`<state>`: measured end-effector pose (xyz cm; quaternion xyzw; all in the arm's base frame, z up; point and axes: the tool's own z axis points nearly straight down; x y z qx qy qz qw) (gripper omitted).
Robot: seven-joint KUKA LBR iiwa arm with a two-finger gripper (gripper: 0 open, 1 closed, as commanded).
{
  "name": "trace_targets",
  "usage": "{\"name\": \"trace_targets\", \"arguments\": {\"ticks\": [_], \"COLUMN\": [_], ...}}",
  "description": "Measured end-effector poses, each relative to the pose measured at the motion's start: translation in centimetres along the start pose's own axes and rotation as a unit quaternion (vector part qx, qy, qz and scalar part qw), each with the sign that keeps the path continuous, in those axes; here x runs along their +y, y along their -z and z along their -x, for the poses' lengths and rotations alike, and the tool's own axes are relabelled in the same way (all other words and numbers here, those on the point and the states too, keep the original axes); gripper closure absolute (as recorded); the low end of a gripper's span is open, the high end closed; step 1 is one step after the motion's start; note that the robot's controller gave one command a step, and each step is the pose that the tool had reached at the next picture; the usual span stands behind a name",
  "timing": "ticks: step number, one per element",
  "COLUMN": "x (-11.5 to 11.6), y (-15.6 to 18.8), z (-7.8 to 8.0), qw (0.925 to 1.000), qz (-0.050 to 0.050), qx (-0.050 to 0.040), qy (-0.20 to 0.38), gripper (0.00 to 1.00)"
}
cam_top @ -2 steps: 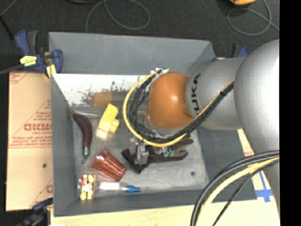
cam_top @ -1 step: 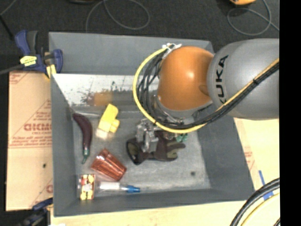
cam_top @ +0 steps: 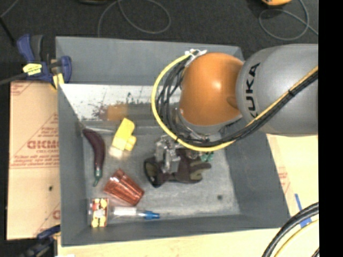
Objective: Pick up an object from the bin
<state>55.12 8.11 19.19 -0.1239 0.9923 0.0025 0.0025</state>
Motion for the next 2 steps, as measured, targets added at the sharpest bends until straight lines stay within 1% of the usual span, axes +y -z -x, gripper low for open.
{"name": "trace_targets", "arguments": {"ticks": [1, 2], "x": [-0.1, -1.6], "y": [3.0, 14.5], "z": [0.1, -1.0], "qw": [1.0, 1.0], "qz": [0.0, 0.0], "qx": [0.003, -0.0017], "qy": [-0.001, -0.002], "gripper": [1.0, 1.0]}}
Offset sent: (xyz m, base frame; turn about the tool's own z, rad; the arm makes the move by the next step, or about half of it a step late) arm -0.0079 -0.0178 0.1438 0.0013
